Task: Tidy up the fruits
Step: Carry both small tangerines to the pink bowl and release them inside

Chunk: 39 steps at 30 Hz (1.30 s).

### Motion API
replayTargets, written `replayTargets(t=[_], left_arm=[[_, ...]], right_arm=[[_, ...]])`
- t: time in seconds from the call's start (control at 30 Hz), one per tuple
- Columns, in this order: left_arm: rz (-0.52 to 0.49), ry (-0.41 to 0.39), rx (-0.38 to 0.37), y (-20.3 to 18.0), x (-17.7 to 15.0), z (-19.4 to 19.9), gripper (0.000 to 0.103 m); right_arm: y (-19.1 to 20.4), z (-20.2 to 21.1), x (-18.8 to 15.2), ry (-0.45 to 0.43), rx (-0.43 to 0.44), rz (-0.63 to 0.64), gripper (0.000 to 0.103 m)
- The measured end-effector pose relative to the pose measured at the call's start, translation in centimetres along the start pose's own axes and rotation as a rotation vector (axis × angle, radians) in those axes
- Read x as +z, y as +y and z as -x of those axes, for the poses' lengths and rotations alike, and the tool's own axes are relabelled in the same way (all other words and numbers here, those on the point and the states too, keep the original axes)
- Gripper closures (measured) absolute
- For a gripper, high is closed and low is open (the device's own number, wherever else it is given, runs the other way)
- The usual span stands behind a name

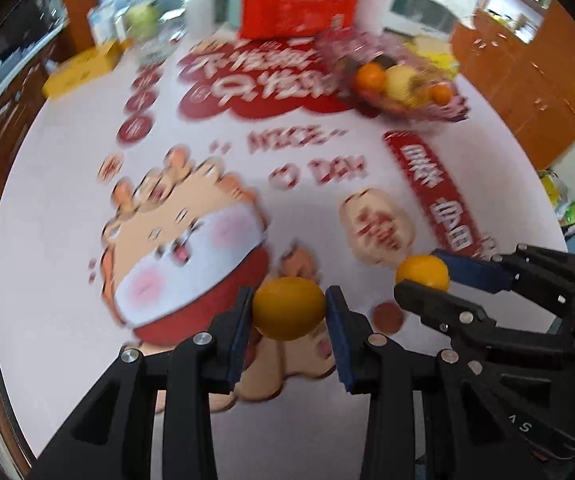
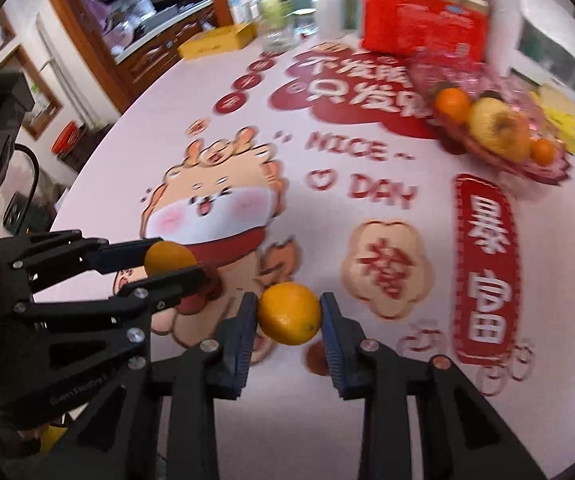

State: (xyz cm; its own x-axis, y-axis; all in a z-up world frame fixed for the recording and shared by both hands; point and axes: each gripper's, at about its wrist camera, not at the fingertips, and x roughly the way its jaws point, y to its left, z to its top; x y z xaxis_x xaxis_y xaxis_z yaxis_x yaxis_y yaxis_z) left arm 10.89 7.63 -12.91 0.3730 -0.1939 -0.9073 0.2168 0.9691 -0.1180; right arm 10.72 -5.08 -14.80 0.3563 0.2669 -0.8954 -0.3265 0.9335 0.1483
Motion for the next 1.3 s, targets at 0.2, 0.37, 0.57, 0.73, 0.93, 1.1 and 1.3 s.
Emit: replayTargets(t=[0.2, 0.37, 0.57, 0.73, 0.93, 1.1, 1.3], left_arm=[[-0.051, -0.083, -0.005, -4.3, 4.6, 1.8, 0.068], [-0.091, -0.194, 0.017, -7.5, 9.8, 4.8, 0.068], [-0.124, -0.348, 0.069, -11.1, 16.3, 8.9, 0.068], [-0.147, -0.432, 0.141, -13.5, 20.7, 11.2, 0.068], [-0.162, -0.481, 0.227, -15.1, 25.4, 10.8, 0.068], [-0.079, -0.396, 0.206, -13.9, 27.7, 6.4, 0.068], [0.02, -0.241, 0.145, -12.1, 28.1, -1.3, 0.068]], right_arm=[[-5.6, 3.0, -0.2, -0.053, -0.064, -0.075, 0.071], [-11.4, 7.7, 1.5, -0.141, -0.129, -0.107, 0.071], [-17.0, 14.9, 6.4, -0.296, -0.225, -0.069, 0.071], [-19.4, 19.4, 10.5, -0.432, -0.289, -0.016, 0.071], [-21.3, 20.8, 14.9, -0.533, -0.3, 0.001, 0.071], [-22.9, 17.1, 17.2, -0.483, -0.239, -0.033, 0.071], [-24.1, 10.2, 17.6, -0.364, -0.207, -0.041, 0.071]])
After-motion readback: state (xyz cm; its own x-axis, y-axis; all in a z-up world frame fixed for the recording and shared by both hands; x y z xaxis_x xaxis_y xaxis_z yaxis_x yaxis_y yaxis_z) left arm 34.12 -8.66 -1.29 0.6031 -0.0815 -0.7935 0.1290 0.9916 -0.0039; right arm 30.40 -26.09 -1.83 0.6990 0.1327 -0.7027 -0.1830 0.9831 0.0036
